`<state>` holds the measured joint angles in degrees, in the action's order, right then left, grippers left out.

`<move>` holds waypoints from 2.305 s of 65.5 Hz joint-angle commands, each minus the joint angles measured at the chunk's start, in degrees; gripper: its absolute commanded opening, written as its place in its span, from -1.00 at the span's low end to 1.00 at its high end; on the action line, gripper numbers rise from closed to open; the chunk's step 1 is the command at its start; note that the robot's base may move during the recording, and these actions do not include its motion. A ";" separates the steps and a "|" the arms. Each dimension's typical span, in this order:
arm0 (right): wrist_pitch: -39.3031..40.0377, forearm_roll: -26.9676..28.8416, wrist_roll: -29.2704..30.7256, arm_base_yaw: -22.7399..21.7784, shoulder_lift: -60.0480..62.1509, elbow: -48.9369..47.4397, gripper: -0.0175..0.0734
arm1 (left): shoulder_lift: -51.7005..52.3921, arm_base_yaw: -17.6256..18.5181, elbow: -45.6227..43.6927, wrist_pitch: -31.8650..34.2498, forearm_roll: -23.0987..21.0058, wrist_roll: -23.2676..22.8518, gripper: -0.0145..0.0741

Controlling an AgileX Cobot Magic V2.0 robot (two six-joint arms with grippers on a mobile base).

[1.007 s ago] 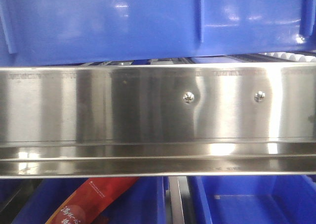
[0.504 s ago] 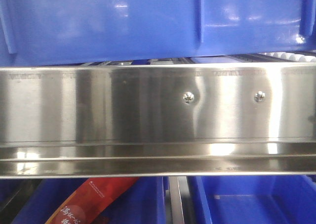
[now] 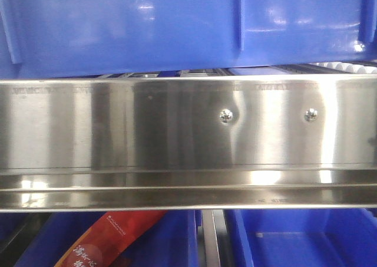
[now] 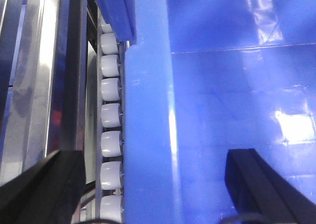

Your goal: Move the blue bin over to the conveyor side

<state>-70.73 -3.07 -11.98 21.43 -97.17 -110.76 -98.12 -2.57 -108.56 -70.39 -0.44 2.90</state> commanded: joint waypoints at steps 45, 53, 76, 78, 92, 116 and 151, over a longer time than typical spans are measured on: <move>0.77 -0.69 -0.15 -0.07 0.77 0.18 0.62 | 0.26 -0.01 2.74 0.42 1.13 0.12 0.40; 0.77 -0.69 -0.15 -0.07 0.77 0.18 0.62 | 0.47 -0.01 2.22 0.42 1.28 0.12 0.40; 0.77 -0.69 -0.15 -0.07 0.77 0.18 0.62 | 0.47 -0.01 2.12 0.42 1.28 0.12 0.40; 0.77 -0.69 -0.15 -0.07 0.77 0.18 0.62 | 0.47 -0.01 1.83 0.42 1.28 0.12 0.40; 0.77 -0.69 -0.15 -0.07 0.77 0.18 0.62 | 0.47 -0.01 0.94 0.42 1.28 0.12 0.40; 0.77 -0.69 -0.15 -0.07 0.77 0.18 0.62 | 0.47 -0.01 0.94 0.42 1.28 0.12 0.40; 0.77 -1.06 -0.15 -0.07 1.24 0.18 -0.78 | 0.47 -0.01 0.94 0.42 1.28 0.12 -0.68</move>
<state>-70.95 -4.67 -12.58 21.18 -97.08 -110.62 -98.15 -2.66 -107.21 -70.39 1.02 3.01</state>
